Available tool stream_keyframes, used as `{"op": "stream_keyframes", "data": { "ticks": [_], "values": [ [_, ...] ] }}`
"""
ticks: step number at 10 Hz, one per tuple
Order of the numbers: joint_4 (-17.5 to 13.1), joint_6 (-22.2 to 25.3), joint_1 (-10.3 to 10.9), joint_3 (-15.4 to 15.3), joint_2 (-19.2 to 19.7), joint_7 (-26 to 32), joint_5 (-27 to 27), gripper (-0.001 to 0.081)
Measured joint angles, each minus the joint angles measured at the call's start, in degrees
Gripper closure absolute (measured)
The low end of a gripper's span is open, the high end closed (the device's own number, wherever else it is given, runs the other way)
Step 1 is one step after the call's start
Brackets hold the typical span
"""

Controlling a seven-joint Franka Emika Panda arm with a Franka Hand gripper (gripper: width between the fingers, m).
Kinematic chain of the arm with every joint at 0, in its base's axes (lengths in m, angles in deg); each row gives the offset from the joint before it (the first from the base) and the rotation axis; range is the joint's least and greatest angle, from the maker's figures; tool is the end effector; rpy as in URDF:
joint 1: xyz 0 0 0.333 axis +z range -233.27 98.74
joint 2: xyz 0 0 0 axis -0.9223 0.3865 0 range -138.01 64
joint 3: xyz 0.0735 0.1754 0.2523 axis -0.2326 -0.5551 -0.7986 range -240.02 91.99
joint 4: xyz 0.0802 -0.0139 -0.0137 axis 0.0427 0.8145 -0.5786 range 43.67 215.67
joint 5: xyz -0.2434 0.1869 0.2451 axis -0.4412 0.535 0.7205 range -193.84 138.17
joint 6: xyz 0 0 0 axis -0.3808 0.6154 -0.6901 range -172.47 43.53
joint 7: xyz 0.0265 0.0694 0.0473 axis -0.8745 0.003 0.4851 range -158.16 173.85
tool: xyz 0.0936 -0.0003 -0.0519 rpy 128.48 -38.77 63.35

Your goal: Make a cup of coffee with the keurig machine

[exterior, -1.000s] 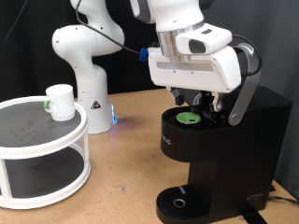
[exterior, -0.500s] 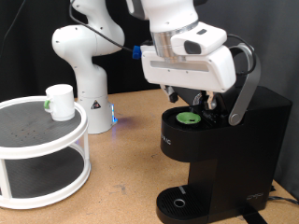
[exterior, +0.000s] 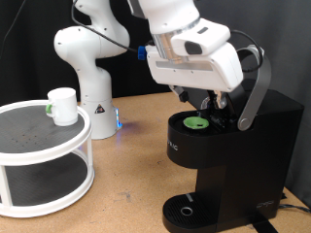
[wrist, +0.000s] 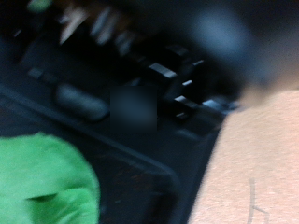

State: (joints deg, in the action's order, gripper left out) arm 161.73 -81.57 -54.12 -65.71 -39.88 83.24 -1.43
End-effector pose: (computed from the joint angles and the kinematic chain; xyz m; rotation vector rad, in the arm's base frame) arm 0.5377 0.0624 0.4418 -2.3735 -1.5464 -0.4274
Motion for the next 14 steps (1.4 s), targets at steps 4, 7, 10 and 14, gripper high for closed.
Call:
{"op": "stream_keyframes", "data": {
  "ticks": [4, 7, 10, 14],
  "values": [
    [3.8, 2.9, -1.6, 1.6, -6.8, -6.8, 3.3, 0.0003],
    [4.4, 6.8, -2.0, 2.2, -7.9, -7.0, 3.3, 0.0003],
    [4.2, 9.0, -2.4, 3.8, -7.6, -9.9, 8.5, 0.0003],
    [3.8, 10.0, -3.3, 5.9, -9.0, -9.2, 11.2, 0.0003]
  ]
}}
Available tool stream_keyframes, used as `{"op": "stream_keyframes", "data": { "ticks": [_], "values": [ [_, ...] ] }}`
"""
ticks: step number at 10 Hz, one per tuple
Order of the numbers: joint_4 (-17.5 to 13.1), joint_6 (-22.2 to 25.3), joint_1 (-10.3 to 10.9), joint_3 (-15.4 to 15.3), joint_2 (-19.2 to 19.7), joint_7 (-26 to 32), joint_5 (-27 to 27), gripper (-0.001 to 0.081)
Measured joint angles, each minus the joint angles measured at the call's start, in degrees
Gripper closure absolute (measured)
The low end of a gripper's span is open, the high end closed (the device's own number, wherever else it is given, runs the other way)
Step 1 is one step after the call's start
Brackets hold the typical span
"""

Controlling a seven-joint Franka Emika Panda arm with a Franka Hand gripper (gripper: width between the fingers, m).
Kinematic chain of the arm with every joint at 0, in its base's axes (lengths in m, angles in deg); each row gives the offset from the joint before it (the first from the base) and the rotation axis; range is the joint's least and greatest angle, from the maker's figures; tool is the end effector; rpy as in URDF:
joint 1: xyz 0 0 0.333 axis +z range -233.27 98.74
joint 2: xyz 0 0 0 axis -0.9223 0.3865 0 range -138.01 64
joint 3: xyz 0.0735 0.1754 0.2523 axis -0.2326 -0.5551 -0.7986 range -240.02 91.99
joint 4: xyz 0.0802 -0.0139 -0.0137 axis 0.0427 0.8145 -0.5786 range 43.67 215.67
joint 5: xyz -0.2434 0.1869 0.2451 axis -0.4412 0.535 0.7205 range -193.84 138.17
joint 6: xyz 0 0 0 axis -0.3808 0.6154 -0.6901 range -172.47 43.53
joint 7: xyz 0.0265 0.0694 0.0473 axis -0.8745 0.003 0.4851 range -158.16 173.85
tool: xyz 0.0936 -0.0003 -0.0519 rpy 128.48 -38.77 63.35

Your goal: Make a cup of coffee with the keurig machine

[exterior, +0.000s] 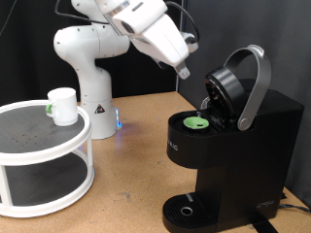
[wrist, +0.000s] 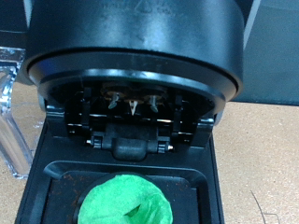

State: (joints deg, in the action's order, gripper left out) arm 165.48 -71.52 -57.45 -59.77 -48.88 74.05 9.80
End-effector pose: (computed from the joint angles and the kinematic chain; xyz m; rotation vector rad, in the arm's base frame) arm 0.4956 -0.0055 0.4824 -2.3594 -1.0031 -0.4837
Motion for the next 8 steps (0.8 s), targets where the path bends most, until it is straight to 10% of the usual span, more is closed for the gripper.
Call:
{"op": "stream_keyframes", "data": {
  "ticks": [8],
  "values": [
    [-0.7, 4.2, -0.7, 2.1, -2.3, 1.6, 0.9, 0.0003]
  ]
}}
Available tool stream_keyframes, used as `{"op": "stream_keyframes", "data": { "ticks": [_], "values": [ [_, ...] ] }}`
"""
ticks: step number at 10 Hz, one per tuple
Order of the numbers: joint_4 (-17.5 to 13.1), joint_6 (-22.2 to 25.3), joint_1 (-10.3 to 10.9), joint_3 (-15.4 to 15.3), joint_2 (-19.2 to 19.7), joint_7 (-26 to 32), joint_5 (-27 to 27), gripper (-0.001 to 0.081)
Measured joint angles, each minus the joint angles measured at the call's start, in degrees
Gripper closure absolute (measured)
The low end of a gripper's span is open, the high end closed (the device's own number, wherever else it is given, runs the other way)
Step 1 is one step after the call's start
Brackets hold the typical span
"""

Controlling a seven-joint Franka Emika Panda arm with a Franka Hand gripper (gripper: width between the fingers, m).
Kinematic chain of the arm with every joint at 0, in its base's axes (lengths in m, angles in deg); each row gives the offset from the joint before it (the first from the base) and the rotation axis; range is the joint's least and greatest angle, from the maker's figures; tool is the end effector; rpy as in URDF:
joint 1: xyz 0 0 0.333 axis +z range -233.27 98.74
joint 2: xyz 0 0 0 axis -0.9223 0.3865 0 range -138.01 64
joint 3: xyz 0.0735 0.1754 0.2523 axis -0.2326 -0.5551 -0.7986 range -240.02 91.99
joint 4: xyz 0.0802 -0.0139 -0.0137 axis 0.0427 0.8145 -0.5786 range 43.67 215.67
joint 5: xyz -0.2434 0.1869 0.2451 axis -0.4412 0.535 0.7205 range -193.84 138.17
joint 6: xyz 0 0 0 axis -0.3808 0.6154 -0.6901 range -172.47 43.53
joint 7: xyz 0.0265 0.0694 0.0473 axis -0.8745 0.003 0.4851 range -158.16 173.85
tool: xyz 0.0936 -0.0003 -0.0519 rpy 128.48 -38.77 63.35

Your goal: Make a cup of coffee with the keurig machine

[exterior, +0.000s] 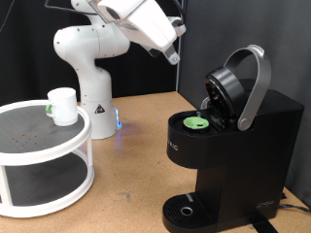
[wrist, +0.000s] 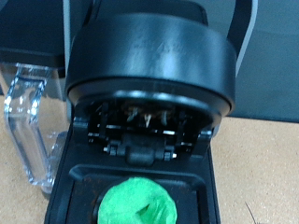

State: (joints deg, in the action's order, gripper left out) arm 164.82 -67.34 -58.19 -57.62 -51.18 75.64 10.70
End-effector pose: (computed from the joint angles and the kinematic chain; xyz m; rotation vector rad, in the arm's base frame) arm 0.4843 -0.0255 0.5028 -2.3107 -0.9990 -0.5162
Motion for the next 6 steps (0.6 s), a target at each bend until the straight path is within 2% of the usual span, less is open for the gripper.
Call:
{"op": "stream_keyframes", "data": {
  "ticks": [3, 6],
  "values": [
    [-0.9, 2.7, 0.6, -0.1, 0.2, 0.0, 6.6, 0.0003],
    [-2.2, 2.6, 1.7, -2.0, 0.3, -1.3, 8.3, 0.0003]
  ]
}}
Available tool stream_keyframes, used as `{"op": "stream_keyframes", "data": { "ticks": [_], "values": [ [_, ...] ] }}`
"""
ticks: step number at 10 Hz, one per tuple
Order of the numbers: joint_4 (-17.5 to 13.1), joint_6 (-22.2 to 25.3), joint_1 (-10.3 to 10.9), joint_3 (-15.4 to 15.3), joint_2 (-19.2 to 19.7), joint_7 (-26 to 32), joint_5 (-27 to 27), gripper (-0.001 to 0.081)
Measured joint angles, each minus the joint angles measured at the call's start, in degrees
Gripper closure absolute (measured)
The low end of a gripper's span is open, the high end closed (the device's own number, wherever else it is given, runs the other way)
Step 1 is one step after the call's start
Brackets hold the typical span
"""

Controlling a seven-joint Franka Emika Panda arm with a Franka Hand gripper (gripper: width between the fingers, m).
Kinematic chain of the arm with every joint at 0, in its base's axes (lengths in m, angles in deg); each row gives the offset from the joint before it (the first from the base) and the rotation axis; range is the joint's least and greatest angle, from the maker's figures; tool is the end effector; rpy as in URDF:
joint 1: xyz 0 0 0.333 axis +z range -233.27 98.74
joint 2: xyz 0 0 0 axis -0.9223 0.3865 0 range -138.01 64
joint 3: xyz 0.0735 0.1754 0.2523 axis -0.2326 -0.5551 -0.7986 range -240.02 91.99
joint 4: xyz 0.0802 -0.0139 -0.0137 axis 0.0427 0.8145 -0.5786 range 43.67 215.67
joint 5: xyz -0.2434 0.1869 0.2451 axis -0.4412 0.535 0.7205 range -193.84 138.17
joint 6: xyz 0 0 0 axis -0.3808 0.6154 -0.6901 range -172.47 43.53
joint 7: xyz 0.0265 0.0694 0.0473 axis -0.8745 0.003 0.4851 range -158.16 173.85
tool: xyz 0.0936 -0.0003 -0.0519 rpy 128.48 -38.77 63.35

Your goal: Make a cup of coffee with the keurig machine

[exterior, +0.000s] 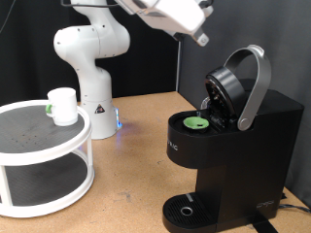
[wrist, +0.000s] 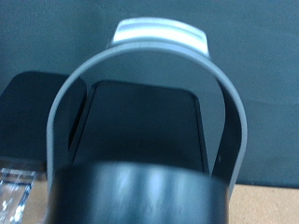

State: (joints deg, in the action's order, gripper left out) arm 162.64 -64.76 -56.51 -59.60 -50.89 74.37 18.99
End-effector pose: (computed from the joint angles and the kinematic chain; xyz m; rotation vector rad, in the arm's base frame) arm 0.4898 0.0164 0.5243 -2.1736 -0.9582 -0.5549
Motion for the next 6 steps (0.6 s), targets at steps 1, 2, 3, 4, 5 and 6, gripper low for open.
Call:
{"op": "stream_keyframes", "data": {
  "ticks": [1, 2, 3, 4, 5, 6],
  "values": [
    [-0.1, -1.0, 0.4, -1.0, 0.1, -0.4, 0.3, 0.0003],
    [-0.1, -2.6, 0.6, -2.3, 0.1, -1.3, 0.1, 0.0003],
    [-0.1, -3.9, 0.6, -3.1, 0.1, -2.0, -0.2, 0.0003],
    [-0.1, -3.6, 0.6, -3.0, 0.1, -2.0, -0.1, 0.0003],
    [-0.2, -1.2, 0.5, -2.7, 0.2, -1.2, -0.1, 0.0003],
    [-0.4, 0.9, 0.5, -2.4, 0.4, -1.0, 0.7, 0.0003]
  ]
}}
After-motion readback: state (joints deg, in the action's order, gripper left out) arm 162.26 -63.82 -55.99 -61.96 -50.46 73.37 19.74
